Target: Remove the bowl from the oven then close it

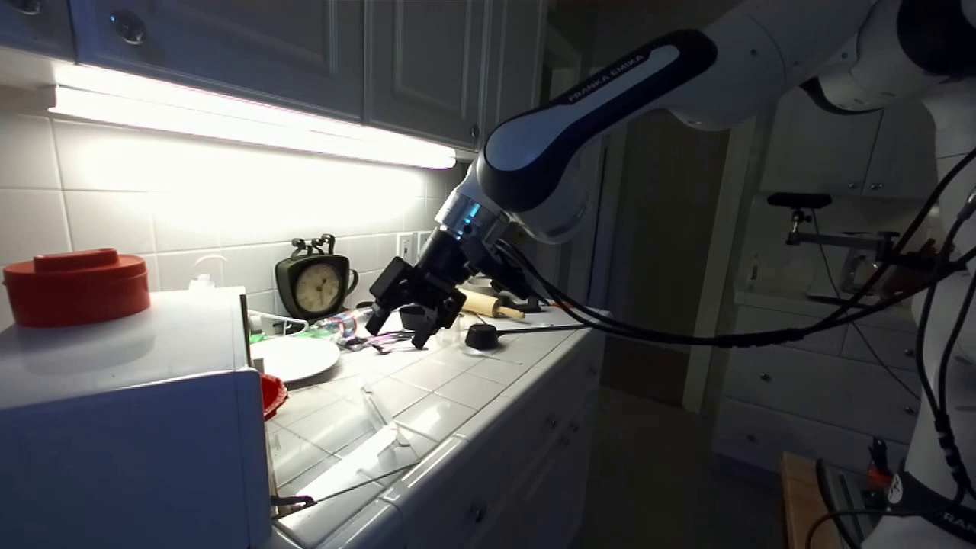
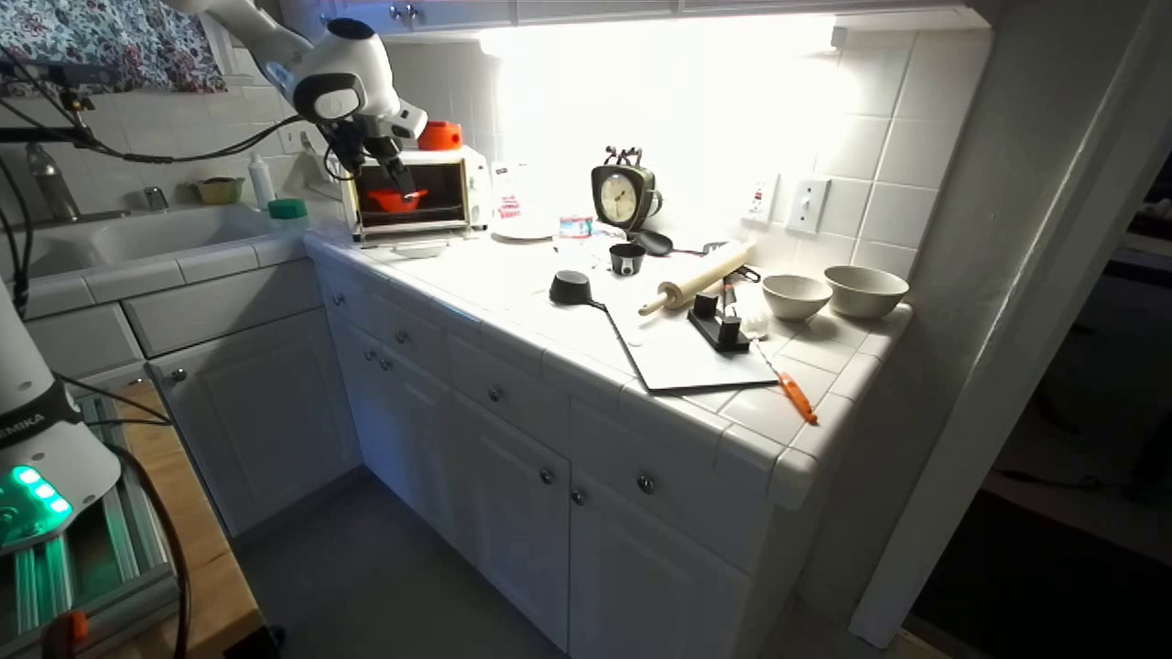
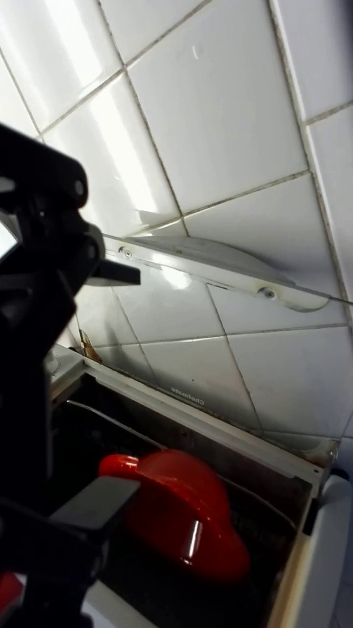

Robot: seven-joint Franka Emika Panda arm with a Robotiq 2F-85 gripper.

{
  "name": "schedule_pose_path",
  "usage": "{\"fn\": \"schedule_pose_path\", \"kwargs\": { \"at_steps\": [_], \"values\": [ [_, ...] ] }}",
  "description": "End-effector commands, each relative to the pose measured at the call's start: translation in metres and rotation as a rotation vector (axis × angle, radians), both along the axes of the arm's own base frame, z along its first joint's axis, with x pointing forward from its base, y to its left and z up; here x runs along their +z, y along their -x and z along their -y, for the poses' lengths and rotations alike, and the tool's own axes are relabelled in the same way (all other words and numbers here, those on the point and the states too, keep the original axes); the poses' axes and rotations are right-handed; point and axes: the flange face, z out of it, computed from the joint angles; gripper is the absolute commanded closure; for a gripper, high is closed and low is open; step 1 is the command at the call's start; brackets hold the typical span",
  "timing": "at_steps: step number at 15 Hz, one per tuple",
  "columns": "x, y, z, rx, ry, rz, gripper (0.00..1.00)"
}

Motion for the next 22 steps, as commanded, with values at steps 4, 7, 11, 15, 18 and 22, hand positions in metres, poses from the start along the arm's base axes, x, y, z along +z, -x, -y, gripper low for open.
{"fn": "schedule_pose_path", "kwargs": {
  "at_steps": [4,7,11,15,18,22],
  "values": [
    [-0.017,-0.028,-0.037,-0.048,-0.074,-0.057,0.0],
    [-0.026,-0.04,-0.052,-0.023,-0.096,-0.059,0.0],
    [-0.039,-0.053,-0.069,-0.008,-0.141,-0.068,0.0],
    [-0.049,-0.063,-0.082,0.0,-0.161,-0.061,0.0],
    [-0.054,-0.068,-0.088,-0.002,-0.166,-0.057,0.0],
    [-0.055,-0.076,-0.092,-0.006,-0.179,-0.049,0.23]
  ]
}}
